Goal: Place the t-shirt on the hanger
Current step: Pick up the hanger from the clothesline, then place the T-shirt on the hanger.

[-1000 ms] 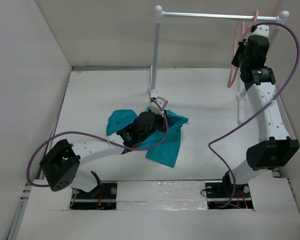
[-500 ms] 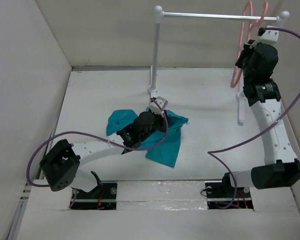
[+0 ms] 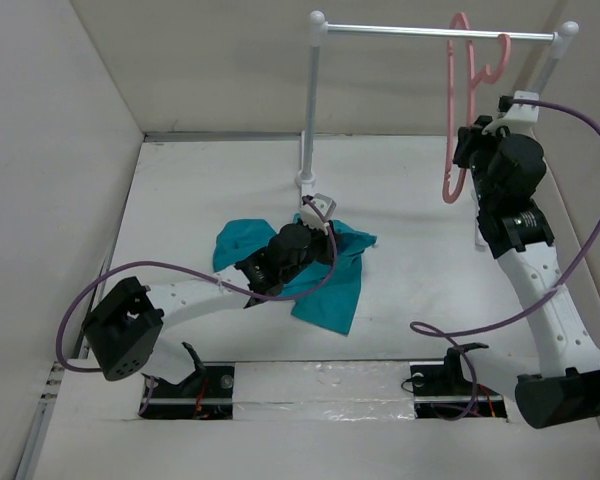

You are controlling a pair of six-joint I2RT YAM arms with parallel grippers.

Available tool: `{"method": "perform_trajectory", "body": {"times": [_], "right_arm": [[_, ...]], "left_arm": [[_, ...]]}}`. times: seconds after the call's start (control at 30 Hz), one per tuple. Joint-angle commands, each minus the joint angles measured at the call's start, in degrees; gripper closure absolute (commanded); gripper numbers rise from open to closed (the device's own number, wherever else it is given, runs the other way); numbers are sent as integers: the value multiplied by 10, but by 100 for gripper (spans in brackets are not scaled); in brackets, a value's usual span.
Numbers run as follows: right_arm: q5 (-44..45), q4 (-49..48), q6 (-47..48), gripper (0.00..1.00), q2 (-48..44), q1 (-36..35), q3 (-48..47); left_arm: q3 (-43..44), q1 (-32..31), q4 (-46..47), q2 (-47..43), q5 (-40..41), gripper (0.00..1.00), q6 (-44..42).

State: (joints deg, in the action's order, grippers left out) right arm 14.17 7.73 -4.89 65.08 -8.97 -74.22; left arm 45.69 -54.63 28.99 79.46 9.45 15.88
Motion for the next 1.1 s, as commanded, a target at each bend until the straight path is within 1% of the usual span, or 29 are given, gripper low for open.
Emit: {"method": "perform_trajectory", "body": {"times": [0.0,0.07,0.1,0.13,0.23,0.27,0.33,0.37,0.4,0.43,0.47,0.53,0.6,0.67,0.77,0.8,0.83,0.93,1.07], "right_arm": [[-13,-63,-8,100,-38,-16,19],[-13,-64,-21,100,-65,-29,44],[-13,-61,-35,100,-90,-40,77],[-13,-59,-42,100,-90,-40,94],[-58,-40,-81,100,-144,-68,164],[-92,-33,-87,100,-159,-78,179],[-111,3,-110,100,-208,-118,226],[-111,21,-115,100,-223,-133,234],[-109,64,-120,100,-243,-150,242],[-107,83,-135,100,-279,-182,248],[-107,100,-144,100,-296,-197,257],[-109,140,-176,100,-342,-237,264],[-109,176,-195,100,-362,-259,260],[-111,194,-213,100,-374,-291,253],[-96,247,-225,100,-366,-325,226],[-93,273,-228,100,-365,-331,213],[-92,282,-231,100,-364,-331,208],[-105,318,-228,100,-353,-337,190],[-93,345,-223,100,-346,-337,188]], "left_arm": [[10,1,27,7,7,100,-4],[11,7,27,8,2,100,0],[13,8,24,7,5,100,1],[13,8,23,6,7,100,1],[21,13,19,10,12,100,2],[26,23,18,12,10,100,4],[32,30,14,17,8,100,11],[43,37,12,19,14,100,10],[52,44,6,26,19,100,9],[61,49,-3,30,25,100,8],[70,49,-4,34,25,100,9],[86,71,-3,42,21,100,14],[98,88,-3,53,14,100,17],[116,94,-4,60,1,100,17],[141,122,-15,79,-13,100,17],[145,127,-17,88,-14,100,16],[150,144,-20,91,-23,100,17],[160,167,-20,100,-52,100,28],[158,172,-19,91,-54,100,27]]}}
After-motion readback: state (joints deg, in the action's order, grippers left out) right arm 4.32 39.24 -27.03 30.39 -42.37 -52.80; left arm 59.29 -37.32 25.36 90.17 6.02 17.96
